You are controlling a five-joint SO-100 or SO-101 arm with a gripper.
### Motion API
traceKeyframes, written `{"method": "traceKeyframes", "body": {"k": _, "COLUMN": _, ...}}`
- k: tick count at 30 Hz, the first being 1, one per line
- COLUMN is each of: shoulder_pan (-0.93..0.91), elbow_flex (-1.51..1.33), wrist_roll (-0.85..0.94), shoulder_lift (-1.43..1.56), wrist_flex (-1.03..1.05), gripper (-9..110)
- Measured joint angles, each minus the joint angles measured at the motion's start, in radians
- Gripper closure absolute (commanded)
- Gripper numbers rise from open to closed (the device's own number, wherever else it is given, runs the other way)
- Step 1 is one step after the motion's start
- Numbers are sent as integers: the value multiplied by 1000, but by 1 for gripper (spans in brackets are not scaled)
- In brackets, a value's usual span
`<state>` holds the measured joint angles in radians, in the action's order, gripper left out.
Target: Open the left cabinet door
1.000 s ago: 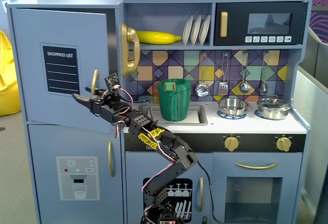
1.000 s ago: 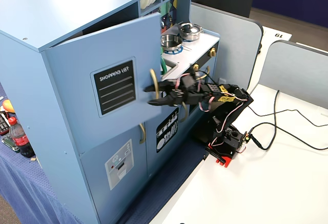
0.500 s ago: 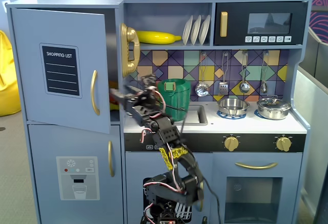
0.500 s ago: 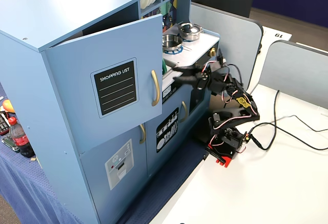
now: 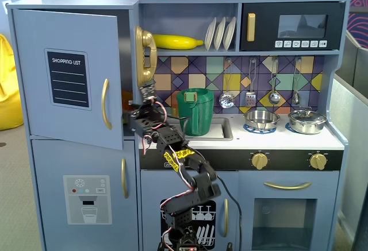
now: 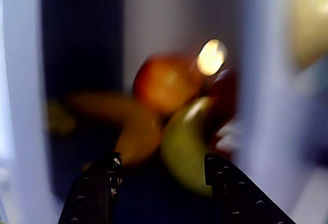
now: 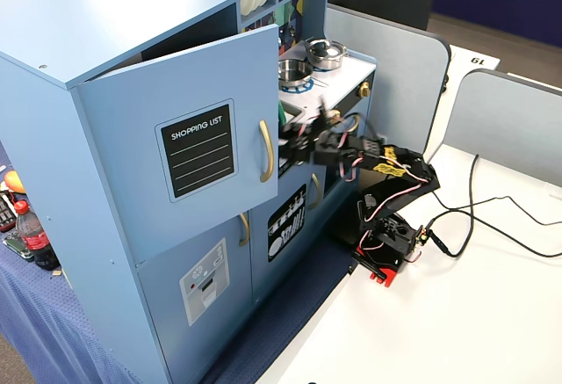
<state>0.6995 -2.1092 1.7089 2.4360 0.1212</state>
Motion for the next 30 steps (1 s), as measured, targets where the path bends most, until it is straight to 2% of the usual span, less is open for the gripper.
{"method": "traceKeyframes", "body": {"k": 9, "shoulder_pan": 379, "elbow_flex": 2, "wrist_roll": 110, "shoulder_lift": -14, "wrist_flex": -57, "gripper": 90}}
{"method": "traceKeyframes", "body": {"k": 12, "shoulder_pan": 374, "elbow_flex": 2, "wrist_roll": 107, "shoulder_lift": -12, "wrist_flex": -54, "gripper": 91}}
{"method": "traceKeyframes", "body": {"k": 16, "shoulder_pan": 164, "elbow_flex": -46, "wrist_roll": 8, "shoulder_lift": 40, "wrist_flex": 63, "gripper": 92}}
{"method": "traceKeyframes", "body": {"k": 23, "shoulder_pan": -350, "elbow_flex": -273, "wrist_roll": -229, "shoulder_lift": 244, "wrist_flex": 486, "gripper": 93}}
{"method": "traceKeyframes", "body": {"k": 30, "shoulder_pan": -555, "elbow_flex": -494, "wrist_roll": -313, "shoulder_lift": 423, "wrist_flex": 853, "gripper": 93}}
